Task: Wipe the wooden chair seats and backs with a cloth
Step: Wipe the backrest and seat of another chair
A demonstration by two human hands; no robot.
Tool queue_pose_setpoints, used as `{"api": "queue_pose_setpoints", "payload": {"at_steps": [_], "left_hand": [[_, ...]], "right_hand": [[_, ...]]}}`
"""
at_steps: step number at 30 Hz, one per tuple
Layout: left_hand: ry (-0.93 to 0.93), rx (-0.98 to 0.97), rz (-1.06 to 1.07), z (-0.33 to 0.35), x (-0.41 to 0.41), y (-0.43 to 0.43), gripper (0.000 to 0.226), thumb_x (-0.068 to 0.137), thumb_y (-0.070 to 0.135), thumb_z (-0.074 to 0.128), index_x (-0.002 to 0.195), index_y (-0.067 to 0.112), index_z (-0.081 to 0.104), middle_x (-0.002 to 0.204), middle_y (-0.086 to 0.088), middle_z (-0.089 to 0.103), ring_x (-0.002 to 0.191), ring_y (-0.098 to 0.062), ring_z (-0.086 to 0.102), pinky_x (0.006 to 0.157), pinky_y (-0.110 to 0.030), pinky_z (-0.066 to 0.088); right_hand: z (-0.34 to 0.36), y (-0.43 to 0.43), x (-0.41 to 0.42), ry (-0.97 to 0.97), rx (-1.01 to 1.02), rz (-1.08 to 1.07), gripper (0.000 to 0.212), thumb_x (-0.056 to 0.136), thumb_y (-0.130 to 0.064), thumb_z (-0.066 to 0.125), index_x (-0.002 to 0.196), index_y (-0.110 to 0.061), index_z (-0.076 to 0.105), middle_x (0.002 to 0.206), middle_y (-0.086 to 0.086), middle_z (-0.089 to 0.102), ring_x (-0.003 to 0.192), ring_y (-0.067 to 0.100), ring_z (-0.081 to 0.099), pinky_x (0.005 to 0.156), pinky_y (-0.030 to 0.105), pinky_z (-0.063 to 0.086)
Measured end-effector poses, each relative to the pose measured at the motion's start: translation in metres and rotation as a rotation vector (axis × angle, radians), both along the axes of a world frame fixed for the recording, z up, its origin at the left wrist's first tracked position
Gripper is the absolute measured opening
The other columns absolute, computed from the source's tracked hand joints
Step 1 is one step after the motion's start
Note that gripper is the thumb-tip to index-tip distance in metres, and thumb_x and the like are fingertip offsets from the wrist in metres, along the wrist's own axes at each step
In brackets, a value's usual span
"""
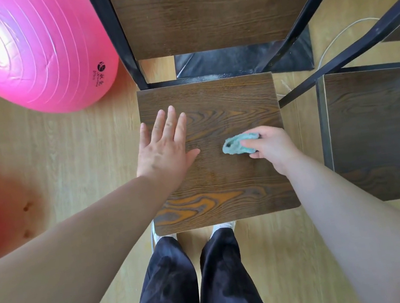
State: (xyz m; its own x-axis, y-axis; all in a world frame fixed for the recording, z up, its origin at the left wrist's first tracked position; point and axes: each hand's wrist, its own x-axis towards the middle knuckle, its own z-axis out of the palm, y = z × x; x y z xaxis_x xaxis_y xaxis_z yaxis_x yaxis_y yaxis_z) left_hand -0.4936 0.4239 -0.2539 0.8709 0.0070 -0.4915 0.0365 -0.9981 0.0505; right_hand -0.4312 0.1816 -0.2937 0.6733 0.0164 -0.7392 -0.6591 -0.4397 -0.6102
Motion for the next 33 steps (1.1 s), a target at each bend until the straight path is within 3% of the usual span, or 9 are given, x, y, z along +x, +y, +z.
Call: {"api": "queue_pose_setpoints", "payload": {"at_steps": [5,11,13,18,22,25,29,31,33], "left_hand": [[-0.009,-0.014,-0.014,0.000,-0.001,-0.009,0.076,0.101,0.058,0.023,0.156,0.019,-0.015,0.164,-0.004,-0.021,0.151,-0.023,-0.019,0.123,-0.051,-0.003],[-0.013,-0.015,-0.016,0.000,-0.002,-0.015,0.076,0.101,0.058,0.022,0.155,0.019,-0.015,0.164,-0.004,-0.021,0.151,-0.023,-0.019,0.123,-0.052,-0.002],[-0.009,-0.012,-0.012,0.001,-0.003,-0.015,0.076,0.101,0.058,0.022,0.156,0.019,-0.015,0.164,-0.004,-0.021,0.151,-0.023,-0.018,0.123,-0.051,-0.002],[0.007,-0.005,-0.008,0.001,-0.007,-0.016,0.076,0.101,0.058,0.022,0.155,0.019,-0.016,0.163,-0.003,-0.022,0.151,-0.023,-0.019,0.123,-0.051,-0.004],[0.003,-0.008,-0.006,-0.001,-0.011,-0.018,0.077,0.101,0.059,0.022,0.156,0.019,-0.015,0.164,-0.003,-0.021,0.151,-0.022,-0.018,0.123,-0.051,-0.003],[0.003,-0.010,-0.005,-0.001,-0.014,-0.019,0.077,0.101,0.059,0.021,0.155,0.019,-0.015,0.164,-0.003,-0.021,0.151,-0.022,-0.019,0.123,-0.051,-0.003],[0.005,-0.007,-0.012,-0.001,-0.016,-0.018,0.076,0.101,0.059,0.020,0.155,0.019,-0.016,0.164,-0.003,-0.021,0.151,-0.022,-0.019,0.123,-0.051,-0.002],[0.004,-0.010,-0.010,0.000,-0.017,-0.018,0.076,0.101,0.059,0.021,0.155,0.019,-0.016,0.164,-0.003,-0.021,0.151,-0.023,-0.019,0.123,-0.051,-0.002],[0.003,-0.012,-0.010,0.000,-0.016,-0.018,0.076,0.101,0.059,0.021,0.156,0.019,-0.015,0.164,-0.004,-0.021,0.151,-0.023,-0.019,0.123,-0.052,-0.002]], "right_hand": [[-0.002,-0.002,-0.004,0.058,-0.079,-0.023,0.029,0.076,-0.018,0.084,0.099,-0.011,0.067,0.100,0.006,0.070,0.085,0.017,0.073,0.077,0.036,0.062],[0.003,0.007,-0.007,0.157,0.117,-0.186,0.035,0.083,-0.001,0.073,0.115,-0.003,0.060,0.116,0.013,0.064,0.103,0.024,0.067,0.089,0.039,0.058],[0.005,0.010,-0.008,0.156,0.139,-0.194,0.032,0.084,-0.003,0.073,0.113,-0.008,0.060,0.114,0.009,0.064,0.103,0.022,0.066,0.089,0.039,0.058],[0.000,0.013,-0.014,0.130,0.141,-0.218,0.027,0.079,-0.028,0.081,0.098,-0.011,0.071,0.102,0.003,0.074,0.098,0.019,0.070,0.091,0.040,0.057],[-0.002,0.017,-0.016,0.097,0.115,-0.262,0.024,0.080,-0.025,0.081,0.092,-0.008,0.070,0.101,0.006,0.075,0.093,0.020,0.072,0.085,0.039,0.059],[-0.001,0.019,-0.017,0.029,0.009,-0.196,0.031,0.077,-0.023,0.082,0.102,-0.016,0.065,0.105,0.005,0.071,0.095,0.020,0.070,0.080,0.039,0.061],[0.007,0.022,-0.019,-0.044,-0.002,-0.048,0.076,0.081,-0.017,0.079,0.141,-0.043,0.039,0.104,-0.005,0.069,0.091,0.012,0.069,0.071,0.031,0.061],[0.010,0.023,-0.021,-0.041,0.036,0.049,0.088,0.086,-0.013,0.074,0.144,-0.056,0.025,0.104,-0.007,0.069,0.092,0.010,0.070,0.066,0.029,0.061],[0.013,0.025,-0.023,-0.044,0.046,0.121,0.085,0.090,-0.011,0.069,0.142,-0.062,0.023,0.115,-0.005,0.065,0.097,0.012,0.068,0.064,0.027,0.060]]}}
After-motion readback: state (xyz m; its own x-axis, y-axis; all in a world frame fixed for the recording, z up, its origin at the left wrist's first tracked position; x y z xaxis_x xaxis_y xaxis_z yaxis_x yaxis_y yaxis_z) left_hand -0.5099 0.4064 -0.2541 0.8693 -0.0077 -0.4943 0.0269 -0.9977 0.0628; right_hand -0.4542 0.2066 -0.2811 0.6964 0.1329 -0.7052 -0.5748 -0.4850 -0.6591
